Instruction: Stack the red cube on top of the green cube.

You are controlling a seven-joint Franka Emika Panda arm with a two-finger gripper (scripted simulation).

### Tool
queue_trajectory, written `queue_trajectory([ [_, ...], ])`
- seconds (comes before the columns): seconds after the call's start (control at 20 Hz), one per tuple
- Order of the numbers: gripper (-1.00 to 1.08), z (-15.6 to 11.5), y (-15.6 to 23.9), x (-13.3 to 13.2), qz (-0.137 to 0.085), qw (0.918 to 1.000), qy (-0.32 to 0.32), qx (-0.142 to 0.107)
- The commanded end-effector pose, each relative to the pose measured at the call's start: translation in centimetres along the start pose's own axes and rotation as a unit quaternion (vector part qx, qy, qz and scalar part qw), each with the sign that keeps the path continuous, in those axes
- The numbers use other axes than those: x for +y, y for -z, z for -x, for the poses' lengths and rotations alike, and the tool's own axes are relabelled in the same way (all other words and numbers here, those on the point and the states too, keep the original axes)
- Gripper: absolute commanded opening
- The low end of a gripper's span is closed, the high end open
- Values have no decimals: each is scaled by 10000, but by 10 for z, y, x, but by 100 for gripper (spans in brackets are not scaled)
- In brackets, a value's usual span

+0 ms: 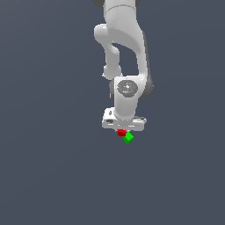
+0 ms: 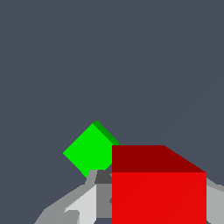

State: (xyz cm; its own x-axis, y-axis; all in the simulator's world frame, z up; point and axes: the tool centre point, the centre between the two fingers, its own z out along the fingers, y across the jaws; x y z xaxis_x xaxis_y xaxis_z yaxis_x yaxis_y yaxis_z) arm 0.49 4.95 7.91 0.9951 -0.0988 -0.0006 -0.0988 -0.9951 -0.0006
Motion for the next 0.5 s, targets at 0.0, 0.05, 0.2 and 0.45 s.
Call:
queue_trajectory([
  [0.0,-100,-3,-8,-18,0,10000,-6,4],
  [0.05,-100,-3,-10,-23,0,10000,-6,4],
  [0.2,-100,-5,-15,-34,0,10000,-6,4],
  [0.45,100,-7,-17,-39,3,10000,-5,3],
])
